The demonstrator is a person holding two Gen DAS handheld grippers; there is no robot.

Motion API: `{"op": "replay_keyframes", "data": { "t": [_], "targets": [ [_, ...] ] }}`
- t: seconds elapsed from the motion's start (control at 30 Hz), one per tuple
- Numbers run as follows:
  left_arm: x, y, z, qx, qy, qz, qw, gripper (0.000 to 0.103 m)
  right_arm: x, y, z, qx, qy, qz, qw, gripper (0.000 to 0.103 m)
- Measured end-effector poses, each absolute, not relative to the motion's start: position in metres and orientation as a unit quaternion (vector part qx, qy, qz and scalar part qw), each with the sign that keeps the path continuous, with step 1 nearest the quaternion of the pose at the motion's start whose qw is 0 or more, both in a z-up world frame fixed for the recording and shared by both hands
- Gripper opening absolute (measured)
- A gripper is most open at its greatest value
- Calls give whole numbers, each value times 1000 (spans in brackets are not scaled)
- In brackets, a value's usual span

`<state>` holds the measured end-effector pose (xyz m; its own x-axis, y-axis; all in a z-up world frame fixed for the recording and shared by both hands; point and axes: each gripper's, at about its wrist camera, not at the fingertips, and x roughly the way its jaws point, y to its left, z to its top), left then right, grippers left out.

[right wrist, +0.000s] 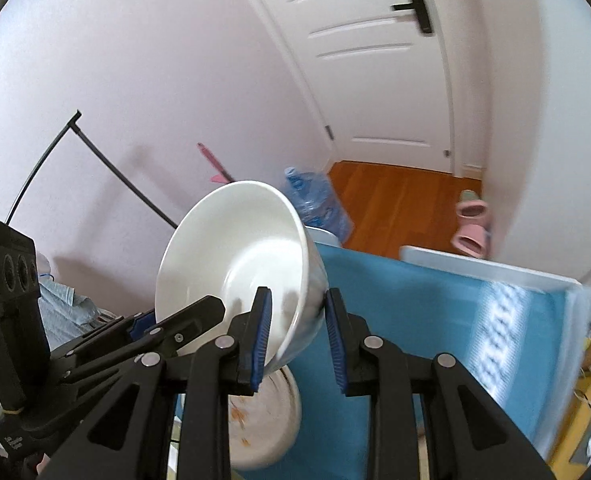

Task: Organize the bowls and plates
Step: 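Carry the white bowl over the beige basin and lower it onto the cream bowl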

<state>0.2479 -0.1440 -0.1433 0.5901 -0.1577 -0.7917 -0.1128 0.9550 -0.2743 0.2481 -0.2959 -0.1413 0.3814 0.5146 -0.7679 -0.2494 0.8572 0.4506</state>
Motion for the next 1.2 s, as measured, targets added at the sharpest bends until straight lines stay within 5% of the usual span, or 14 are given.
{"op": "replay_keyframes", "data": {
  "t": [0.53, 1.2],
  "targets": [
    [210, -280, -200, -100, 532, -102, 835, 25, 157, -418, -183, 168, 541, 132, 813, 25],
    [194, -313, -259, -22, 589, -111, 800, 25, 122, -427, -247, 160, 588, 89, 788, 25]
  ]
}}
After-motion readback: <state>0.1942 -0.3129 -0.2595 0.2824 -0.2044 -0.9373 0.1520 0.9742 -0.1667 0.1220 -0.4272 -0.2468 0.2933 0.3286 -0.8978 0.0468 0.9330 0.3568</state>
